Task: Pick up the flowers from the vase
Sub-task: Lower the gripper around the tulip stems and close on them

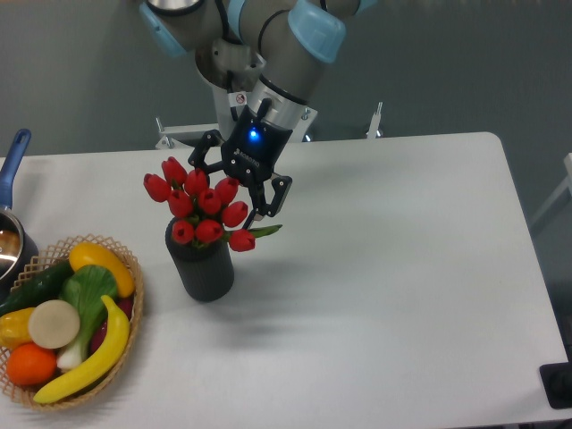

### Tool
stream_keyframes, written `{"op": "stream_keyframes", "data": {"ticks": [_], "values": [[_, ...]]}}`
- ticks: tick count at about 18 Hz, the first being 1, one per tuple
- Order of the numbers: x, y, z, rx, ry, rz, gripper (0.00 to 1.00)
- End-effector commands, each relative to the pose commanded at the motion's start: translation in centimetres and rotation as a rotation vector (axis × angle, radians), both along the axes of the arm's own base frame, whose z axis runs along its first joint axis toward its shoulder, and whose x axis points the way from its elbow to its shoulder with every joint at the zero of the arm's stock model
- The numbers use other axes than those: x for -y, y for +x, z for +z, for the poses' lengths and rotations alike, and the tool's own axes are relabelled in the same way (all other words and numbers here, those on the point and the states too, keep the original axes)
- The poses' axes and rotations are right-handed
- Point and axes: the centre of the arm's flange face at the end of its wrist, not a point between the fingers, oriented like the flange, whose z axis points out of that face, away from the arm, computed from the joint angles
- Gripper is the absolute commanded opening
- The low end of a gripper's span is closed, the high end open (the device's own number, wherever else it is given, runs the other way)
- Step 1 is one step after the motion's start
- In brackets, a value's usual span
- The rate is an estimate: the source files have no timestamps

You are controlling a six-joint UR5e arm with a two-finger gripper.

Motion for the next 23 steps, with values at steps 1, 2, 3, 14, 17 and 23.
{"op": "stream_keyframes", "data": {"ticks": [1,2,3,14,17,23], "values": [[0.0,0.0,-0.3,0.006,-0.002,0.000,1.00],[-0.1,0.0,-0.6,0.014,-0.006,0.000,1.00],[-0.2,-0.2,-0.6,0.016,-0.006,0.001,1.00],[-1.2,-0.6,-1.4,0.091,0.038,-0.010,1.00],[-1.5,-0.6,-1.9,0.117,0.057,-0.021,1.00],[-1.2,-0.6,-2.1,0.146,0.080,-0.020,1.00]]}}
